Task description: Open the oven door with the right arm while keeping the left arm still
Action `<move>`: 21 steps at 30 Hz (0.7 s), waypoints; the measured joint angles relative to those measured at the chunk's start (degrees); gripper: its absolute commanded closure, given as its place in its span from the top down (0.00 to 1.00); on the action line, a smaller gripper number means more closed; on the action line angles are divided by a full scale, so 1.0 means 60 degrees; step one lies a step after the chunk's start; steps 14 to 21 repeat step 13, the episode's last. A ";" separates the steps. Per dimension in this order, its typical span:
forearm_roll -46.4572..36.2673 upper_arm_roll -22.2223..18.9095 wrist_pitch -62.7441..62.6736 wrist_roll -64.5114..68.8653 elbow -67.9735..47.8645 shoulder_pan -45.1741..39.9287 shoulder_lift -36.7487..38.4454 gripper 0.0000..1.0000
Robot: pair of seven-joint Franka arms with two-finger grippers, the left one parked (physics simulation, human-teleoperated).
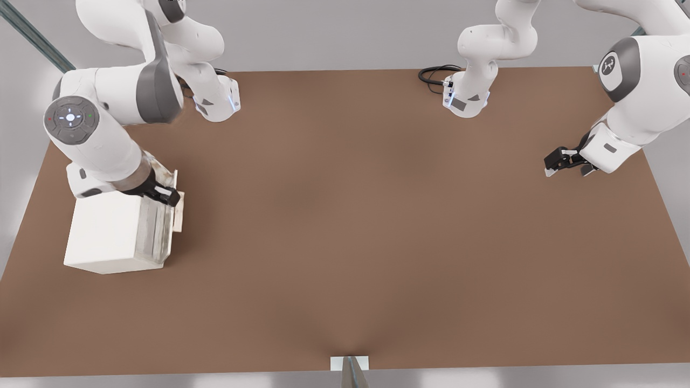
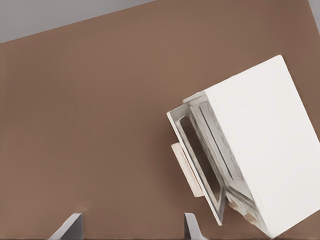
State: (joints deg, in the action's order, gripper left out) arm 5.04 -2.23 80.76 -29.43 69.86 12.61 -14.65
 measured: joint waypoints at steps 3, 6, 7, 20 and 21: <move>-0.0811 -0.0695 -0.0347 0.1019 -0.0146 -0.0121 0.0109 1.00; -0.1172 -0.0826 -0.0537 0.1880 -0.0166 -0.0093 0.0139 1.00; -0.1240 -0.0840 -0.0577 0.2137 -0.0168 -0.0077 0.0137 1.00; -0.1419 -0.0855 -0.0684 0.3410 -0.0170 -0.0066 0.0130 1.00; -0.1419 -0.0855 -0.0684 0.3410 -0.0170 -0.0066 0.0130 1.00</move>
